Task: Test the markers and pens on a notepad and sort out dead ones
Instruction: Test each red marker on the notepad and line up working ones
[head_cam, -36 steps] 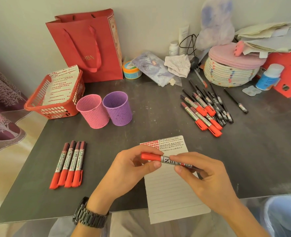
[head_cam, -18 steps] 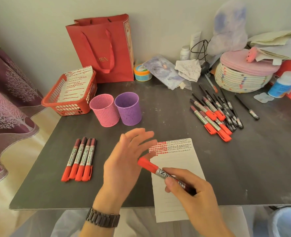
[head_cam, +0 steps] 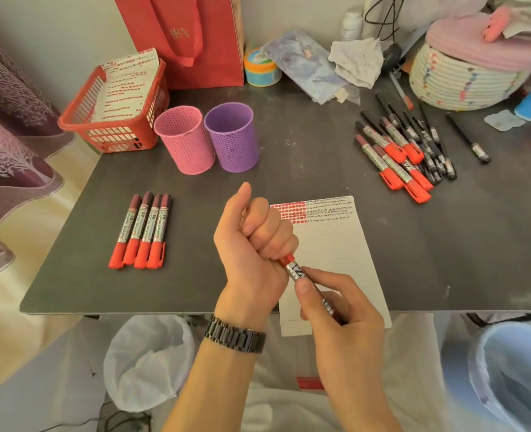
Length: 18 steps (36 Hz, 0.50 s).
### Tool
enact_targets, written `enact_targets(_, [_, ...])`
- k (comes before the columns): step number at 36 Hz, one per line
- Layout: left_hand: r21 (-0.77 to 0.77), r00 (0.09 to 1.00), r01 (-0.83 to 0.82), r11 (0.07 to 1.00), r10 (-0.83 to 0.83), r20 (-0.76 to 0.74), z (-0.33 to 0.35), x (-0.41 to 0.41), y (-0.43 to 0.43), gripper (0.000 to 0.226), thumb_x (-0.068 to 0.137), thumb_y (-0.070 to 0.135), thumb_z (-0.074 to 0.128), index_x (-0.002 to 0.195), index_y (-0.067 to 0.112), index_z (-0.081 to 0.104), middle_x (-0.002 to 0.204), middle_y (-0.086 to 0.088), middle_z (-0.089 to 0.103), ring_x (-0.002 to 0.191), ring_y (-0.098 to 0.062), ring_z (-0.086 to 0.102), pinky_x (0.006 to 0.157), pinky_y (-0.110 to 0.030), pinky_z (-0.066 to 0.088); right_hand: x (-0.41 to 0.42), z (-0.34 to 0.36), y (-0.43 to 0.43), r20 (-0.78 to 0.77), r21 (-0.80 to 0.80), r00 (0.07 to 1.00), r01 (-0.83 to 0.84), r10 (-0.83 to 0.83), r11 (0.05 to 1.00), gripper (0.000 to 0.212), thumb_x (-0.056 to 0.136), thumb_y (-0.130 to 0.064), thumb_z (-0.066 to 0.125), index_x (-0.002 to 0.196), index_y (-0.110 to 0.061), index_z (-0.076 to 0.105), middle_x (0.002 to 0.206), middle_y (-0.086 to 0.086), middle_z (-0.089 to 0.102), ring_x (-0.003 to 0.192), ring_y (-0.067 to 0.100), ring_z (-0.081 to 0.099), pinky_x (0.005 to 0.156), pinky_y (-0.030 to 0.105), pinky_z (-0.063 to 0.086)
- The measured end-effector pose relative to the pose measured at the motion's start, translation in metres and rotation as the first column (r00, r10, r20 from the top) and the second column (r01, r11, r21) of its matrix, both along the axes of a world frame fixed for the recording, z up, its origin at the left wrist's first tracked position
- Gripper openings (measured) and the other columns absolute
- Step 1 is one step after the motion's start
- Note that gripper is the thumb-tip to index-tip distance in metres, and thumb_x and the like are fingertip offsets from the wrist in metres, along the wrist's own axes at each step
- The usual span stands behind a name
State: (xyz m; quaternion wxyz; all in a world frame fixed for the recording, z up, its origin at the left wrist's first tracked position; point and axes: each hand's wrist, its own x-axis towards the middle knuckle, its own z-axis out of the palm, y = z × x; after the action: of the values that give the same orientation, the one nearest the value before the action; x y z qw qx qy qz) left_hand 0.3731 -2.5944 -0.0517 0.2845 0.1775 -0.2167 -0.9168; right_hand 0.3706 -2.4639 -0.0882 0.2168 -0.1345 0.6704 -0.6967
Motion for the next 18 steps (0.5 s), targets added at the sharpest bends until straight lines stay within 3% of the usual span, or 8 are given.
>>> enact_targets(7, [-0.009,1.000,0.025,1.000,-0.025,-0.019,0.002,0.008,0.003,0.055,0.093,0.040,0.048,0.048,0.025,0.020,0.042,0.009,0.012,0.038,-0.008,0.008,0.036,-0.020,0.009,0.008,0.006,0.002,0.090,-0.038,0.996,0.022,-0.018,0.999,0.006,0.084,-0.034,0.076,0.086,-0.039,0.077,0.056,-0.006,0.062,0.049,0.002,0.049,0.047,0.010,0.037])
enact_targets(12, [-0.049,1.000,0.000,0.999,-0.001,-0.012,0.000,0.018,-0.009,0.054,0.094,0.038,0.049,0.047,0.023,0.028,0.041,0.009,0.018,0.037,-0.007,0.012,0.037,-0.021,0.013,-0.002,0.010,-0.002,0.004,-0.006,0.990,-0.141,0.141,0.990,0.008,0.082,-0.041,0.072,0.090,-0.041,0.076,0.057,-0.006,0.066,0.051,0.000,0.054,0.050,0.006,0.037])
enact_targets(15, [-0.156,0.997,-0.030,0.987,0.040,0.062,-0.004,0.032,-0.019,0.047,0.094,0.037,0.050,0.052,0.018,0.043,0.046,0.003,0.035,0.040,-0.011,0.029,0.041,-0.022,0.028,-0.019,0.011,-0.008,-0.133,0.118,0.946,-0.282,0.297,0.952,0.010,0.088,-0.039,0.072,0.094,-0.046,0.073,0.066,-0.009,0.072,0.059,0.002,0.062,0.056,0.005,0.040])
enact_targets(18, [-0.421,0.968,0.026,0.907,0.083,0.238,-0.014,0.052,-0.025,0.033,0.089,0.037,0.056,0.068,0.014,0.065,0.075,-0.009,0.064,0.063,-0.023,0.058,0.062,-0.029,0.049,-0.034,0.012,-0.012,-0.210,0.228,0.878,-0.384,0.430,0.895,0.012,0.088,-0.047,0.069,0.099,-0.051,0.072,0.079,-0.015,0.073,0.068,0.002,0.063,0.060,0.007,0.042])
